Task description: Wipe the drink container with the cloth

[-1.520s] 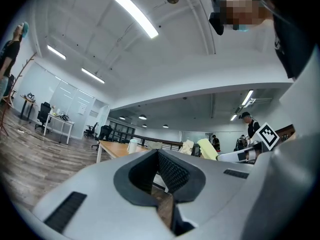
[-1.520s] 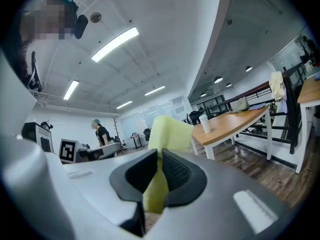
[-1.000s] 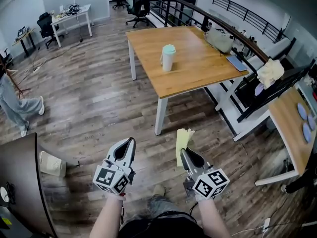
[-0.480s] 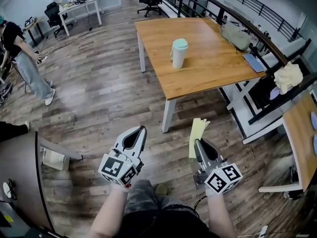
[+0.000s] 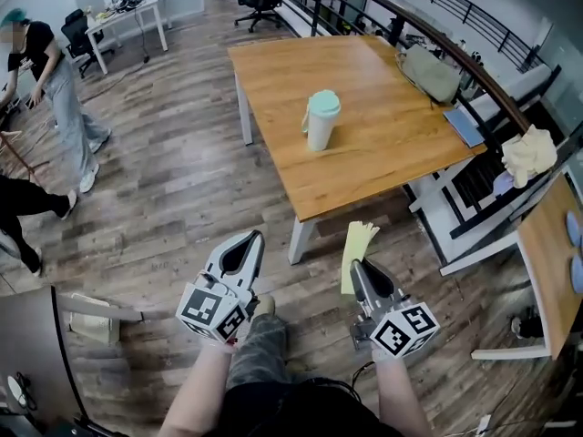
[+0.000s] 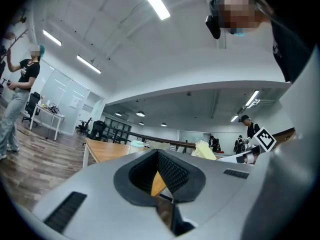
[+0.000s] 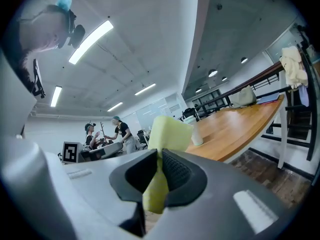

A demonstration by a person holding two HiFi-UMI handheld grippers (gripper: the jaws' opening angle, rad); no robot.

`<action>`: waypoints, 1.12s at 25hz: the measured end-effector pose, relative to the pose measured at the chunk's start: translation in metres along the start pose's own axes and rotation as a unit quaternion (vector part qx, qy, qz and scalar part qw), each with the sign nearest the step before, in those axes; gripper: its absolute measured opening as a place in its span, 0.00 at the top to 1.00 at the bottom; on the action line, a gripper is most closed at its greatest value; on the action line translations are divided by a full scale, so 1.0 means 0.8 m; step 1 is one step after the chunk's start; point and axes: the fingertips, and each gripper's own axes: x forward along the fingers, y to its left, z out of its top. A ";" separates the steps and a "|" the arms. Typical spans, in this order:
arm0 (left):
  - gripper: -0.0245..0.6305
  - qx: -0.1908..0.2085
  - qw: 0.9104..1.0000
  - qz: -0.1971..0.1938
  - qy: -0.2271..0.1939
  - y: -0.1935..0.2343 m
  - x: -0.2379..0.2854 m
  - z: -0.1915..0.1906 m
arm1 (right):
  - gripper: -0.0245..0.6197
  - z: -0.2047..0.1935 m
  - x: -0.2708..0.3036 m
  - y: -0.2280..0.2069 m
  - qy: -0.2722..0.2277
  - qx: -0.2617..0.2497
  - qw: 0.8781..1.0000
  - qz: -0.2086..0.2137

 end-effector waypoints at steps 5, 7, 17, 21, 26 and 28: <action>0.97 -0.004 1.000 -0.023 0.004 0.055 0.063 0.015 | 0.90 0.030 0.080 -0.019 -0.016 -0.002 1.000 -0.010; 0.97 -0.007 0.999 -0.034 0.009 0.071 0.083 0.020 | 0.90 0.036 0.106 -0.023 -0.017 0.002 1.000 -0.015; 0.97 -0.013 0.996 -0.083 0.031 0.118 0.173 0.013 | 0.90 0.044 0.172 -0.065 -0.012 0.017 0.998 -0.064; 0.97 -0.018 0.994 -0.107 0.031 0.124 0.198 0.005 | 0.90 0.045 0.186 -0.075 -0.017 0.018 0.997 -0.080; 0.97 -0.024 0.991 -0.128 0.040 0.116 0.225 -0.004 | 0.90 0.045 0.194 -0.092 -0.015 0.024 0.995 -0.091; 0.97 -0.027 0.990 -0.130 0.042 0.115 0.237 -0.010 | 0.90 0.049 0.198 -0.103 -0.018 0.027 0.995 -0.093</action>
